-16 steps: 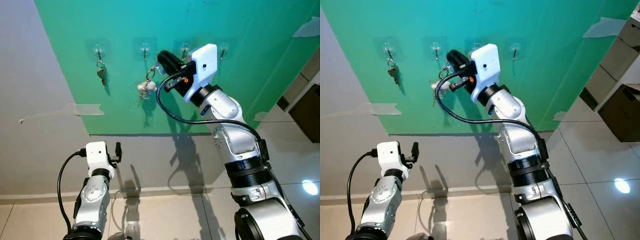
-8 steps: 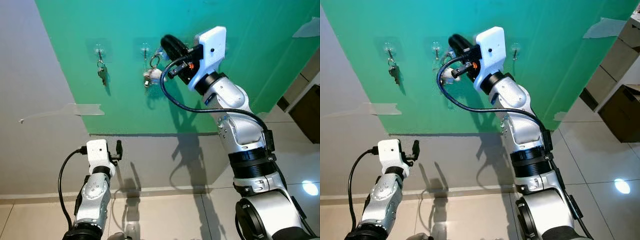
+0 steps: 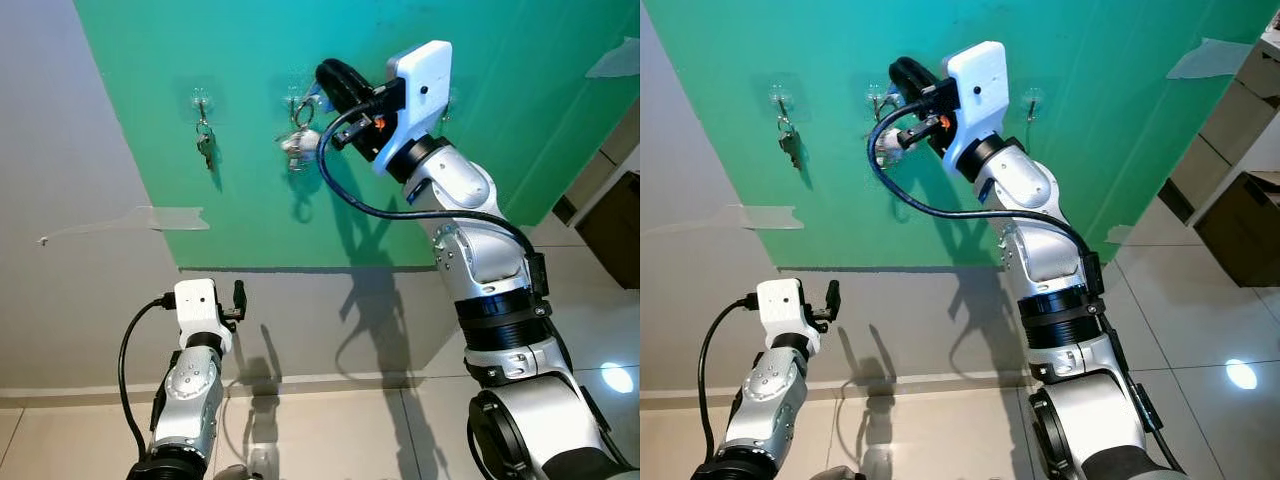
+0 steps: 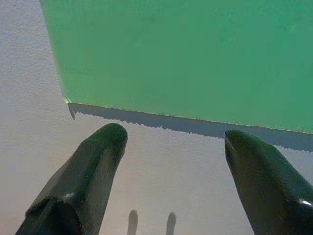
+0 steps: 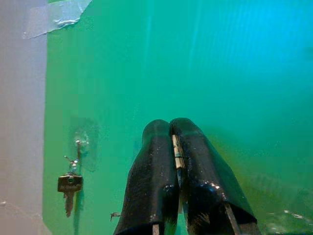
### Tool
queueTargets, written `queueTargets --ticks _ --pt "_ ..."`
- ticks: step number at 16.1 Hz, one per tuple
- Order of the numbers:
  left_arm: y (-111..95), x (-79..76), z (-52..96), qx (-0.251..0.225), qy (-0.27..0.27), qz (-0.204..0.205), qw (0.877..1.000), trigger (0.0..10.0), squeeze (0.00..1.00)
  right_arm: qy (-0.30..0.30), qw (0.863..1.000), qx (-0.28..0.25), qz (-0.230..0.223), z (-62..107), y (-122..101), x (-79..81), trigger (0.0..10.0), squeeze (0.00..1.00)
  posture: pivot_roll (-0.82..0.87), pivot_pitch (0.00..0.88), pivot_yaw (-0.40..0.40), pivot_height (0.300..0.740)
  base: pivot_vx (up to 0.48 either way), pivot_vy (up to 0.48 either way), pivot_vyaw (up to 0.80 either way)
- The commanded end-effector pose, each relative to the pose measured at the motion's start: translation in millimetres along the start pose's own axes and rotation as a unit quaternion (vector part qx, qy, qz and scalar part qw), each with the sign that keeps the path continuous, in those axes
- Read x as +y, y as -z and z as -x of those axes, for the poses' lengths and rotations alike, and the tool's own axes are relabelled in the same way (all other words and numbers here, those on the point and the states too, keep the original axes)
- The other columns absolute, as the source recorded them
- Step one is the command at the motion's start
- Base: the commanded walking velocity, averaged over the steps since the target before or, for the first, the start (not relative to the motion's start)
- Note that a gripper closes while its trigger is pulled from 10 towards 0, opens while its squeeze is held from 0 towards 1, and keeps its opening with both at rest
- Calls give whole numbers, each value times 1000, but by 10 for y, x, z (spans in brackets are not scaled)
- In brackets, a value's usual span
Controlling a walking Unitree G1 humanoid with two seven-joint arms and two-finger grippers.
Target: Hang keys on a hook
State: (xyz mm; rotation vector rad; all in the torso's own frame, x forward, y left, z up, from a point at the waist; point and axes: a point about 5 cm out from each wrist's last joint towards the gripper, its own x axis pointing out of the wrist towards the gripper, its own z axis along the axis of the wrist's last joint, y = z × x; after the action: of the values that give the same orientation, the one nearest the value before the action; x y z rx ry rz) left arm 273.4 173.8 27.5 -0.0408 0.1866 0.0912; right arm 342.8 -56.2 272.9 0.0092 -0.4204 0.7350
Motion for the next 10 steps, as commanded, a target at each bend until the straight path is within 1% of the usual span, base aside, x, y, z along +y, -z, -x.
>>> queueTargets --ticks 1,5,7,10 --pt "30 -12 18 4 -4 2 1000 10000 0 -14 1000 -7 -5 -56 -55 17 10000 0 5 0 -60 740 0 0 0" --pt "44 13 43 4 -9 3 1000 10000 0 -26 999 -3 -20 -105 -6 91 10000 0 19 0 -69 740 0 0 0" --pt "51 42 61 3 -15 3 1000 10000 0 -23 999 4 -27 -112 54 99 10000 0 32 0 -77 740 0 0 0" --pt "50 70 70 2 -20 3 1000 10000 0 -16 999 30 -29 -89 209 75 10000 0 39 0 -81 740 0 0 0"
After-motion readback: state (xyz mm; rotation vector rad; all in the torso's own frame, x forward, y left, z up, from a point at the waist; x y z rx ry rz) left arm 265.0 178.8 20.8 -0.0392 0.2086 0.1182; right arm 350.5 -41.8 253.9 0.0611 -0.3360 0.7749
